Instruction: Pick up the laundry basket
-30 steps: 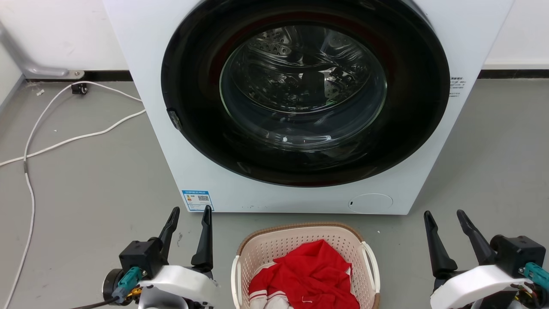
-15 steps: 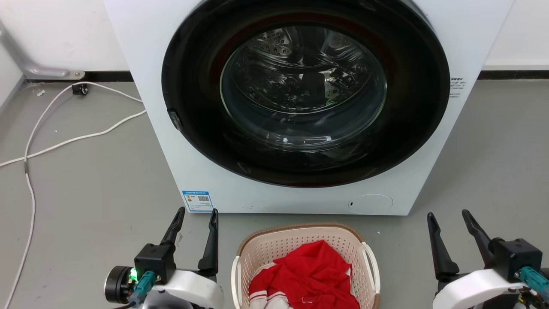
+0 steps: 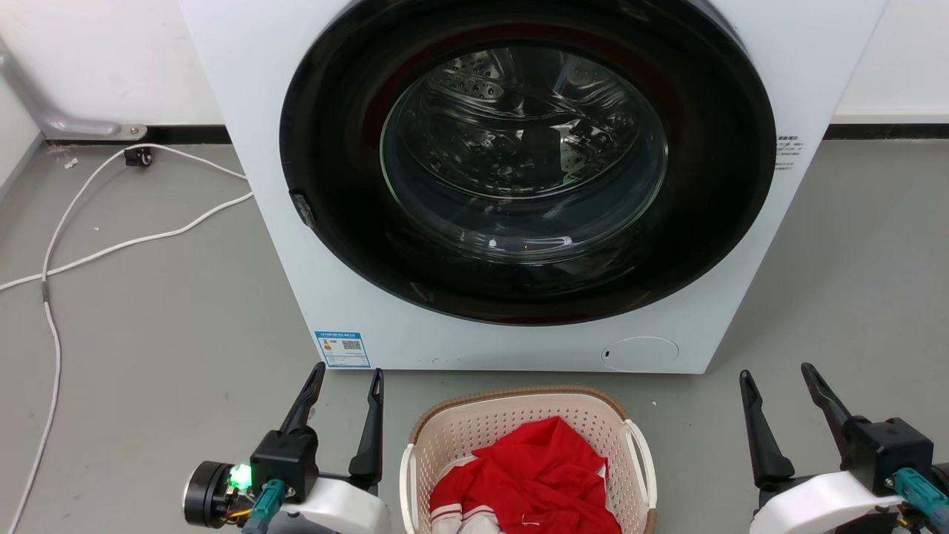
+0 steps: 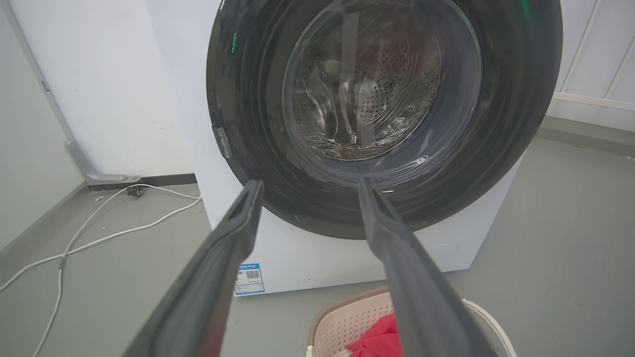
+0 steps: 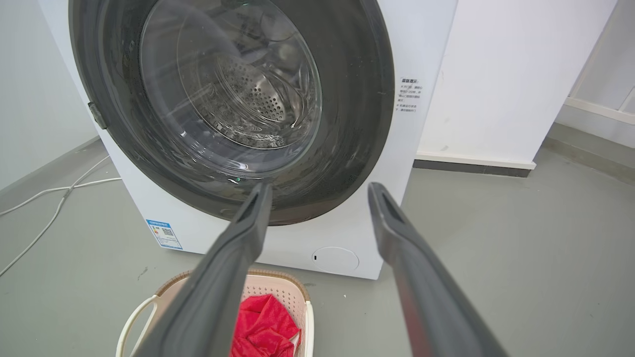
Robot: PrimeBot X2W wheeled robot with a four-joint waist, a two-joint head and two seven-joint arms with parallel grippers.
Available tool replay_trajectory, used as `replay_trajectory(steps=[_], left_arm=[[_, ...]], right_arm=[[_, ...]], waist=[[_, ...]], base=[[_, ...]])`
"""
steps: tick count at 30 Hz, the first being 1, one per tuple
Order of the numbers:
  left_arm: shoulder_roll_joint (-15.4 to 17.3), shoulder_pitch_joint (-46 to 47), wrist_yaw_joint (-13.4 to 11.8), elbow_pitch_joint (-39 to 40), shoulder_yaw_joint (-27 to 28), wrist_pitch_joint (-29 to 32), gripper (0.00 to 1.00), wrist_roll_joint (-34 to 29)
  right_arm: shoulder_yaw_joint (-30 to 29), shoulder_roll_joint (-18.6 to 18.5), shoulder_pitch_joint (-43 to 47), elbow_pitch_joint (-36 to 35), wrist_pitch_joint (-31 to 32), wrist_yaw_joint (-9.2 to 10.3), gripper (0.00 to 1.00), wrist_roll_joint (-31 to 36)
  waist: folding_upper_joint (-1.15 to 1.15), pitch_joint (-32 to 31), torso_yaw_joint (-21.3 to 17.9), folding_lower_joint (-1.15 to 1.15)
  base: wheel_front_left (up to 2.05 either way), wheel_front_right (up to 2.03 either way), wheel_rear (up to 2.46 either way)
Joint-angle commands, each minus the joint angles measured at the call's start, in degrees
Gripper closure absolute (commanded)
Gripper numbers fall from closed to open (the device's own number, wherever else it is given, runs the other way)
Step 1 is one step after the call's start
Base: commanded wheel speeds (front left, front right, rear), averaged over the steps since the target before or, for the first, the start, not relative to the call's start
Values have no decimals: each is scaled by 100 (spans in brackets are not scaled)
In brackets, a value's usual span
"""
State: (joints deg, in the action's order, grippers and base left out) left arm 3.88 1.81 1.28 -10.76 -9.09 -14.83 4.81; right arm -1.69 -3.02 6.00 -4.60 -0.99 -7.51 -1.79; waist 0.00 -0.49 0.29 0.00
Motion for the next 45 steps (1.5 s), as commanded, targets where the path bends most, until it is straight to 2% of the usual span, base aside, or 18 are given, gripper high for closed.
replay_trajectory(steps=[1,27,36,45], left_arm=[[-1,-32,-29,-4,-16,-51,0,-85],[-46,10,-33,-114,46,-38,0,-61],[-51,586,5,-331,56,-38,0,-50],[-23,1573,180,-1358,50,95,0,118]], right_arm=[[-19,25,63,-6,-43,4,0,49],[-113,25,-108,215,-105,4,0,-97],[-335,24,-549,473,-45,4,0,-66],[-302,21,-1352,1236,76,4,0,-19]], waist=[[0,-3,4,0],[0,71,-8,0],[0,686,-40,0],[0,1630,-138,0]], base=[[0,0,0],[0,0,0],[0,0,0],[0,0,0]])
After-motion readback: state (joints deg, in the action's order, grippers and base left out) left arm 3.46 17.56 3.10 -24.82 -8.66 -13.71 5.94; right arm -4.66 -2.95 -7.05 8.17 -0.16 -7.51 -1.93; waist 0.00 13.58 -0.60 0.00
